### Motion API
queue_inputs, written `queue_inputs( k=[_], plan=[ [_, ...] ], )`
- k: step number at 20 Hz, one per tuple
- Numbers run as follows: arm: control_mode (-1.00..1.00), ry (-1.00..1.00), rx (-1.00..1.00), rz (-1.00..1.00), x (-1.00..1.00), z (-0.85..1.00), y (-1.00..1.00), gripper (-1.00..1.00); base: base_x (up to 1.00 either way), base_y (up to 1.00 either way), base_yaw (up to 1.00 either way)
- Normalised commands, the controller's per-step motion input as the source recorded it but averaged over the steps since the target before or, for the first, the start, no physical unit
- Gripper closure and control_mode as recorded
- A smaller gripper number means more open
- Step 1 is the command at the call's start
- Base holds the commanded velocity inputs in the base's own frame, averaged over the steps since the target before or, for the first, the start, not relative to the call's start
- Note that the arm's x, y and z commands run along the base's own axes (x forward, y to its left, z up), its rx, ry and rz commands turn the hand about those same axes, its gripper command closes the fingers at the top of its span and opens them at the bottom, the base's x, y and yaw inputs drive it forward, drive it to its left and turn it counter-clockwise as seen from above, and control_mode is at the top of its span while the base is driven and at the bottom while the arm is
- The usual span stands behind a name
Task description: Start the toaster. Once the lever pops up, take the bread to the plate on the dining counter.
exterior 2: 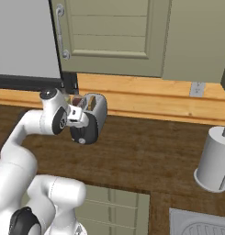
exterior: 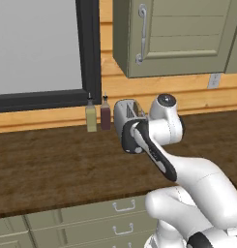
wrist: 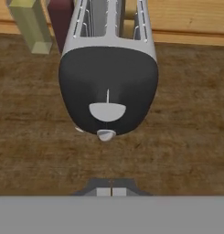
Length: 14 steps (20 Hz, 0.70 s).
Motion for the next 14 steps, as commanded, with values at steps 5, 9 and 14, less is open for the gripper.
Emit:
queue_inputs(
  k=[5, 9, 14],
  plan=[
    [-1.00, 0.00, 0.00, -0.01, 0.25, -0.17, 0.00, 1.00, 0.00, 0.00, 0.00],
    [-1.00, 0.00, 0.00, -0.02, 0.39, -0.12, 0.00, 1.00, 0.00, 0.00, 0.00],
    [-1.00, 0.00, 0.00, -0.01, 0.35, -0.15, 0.00, 1.00, 0.00, 0.00, 0.00]
  ],
)
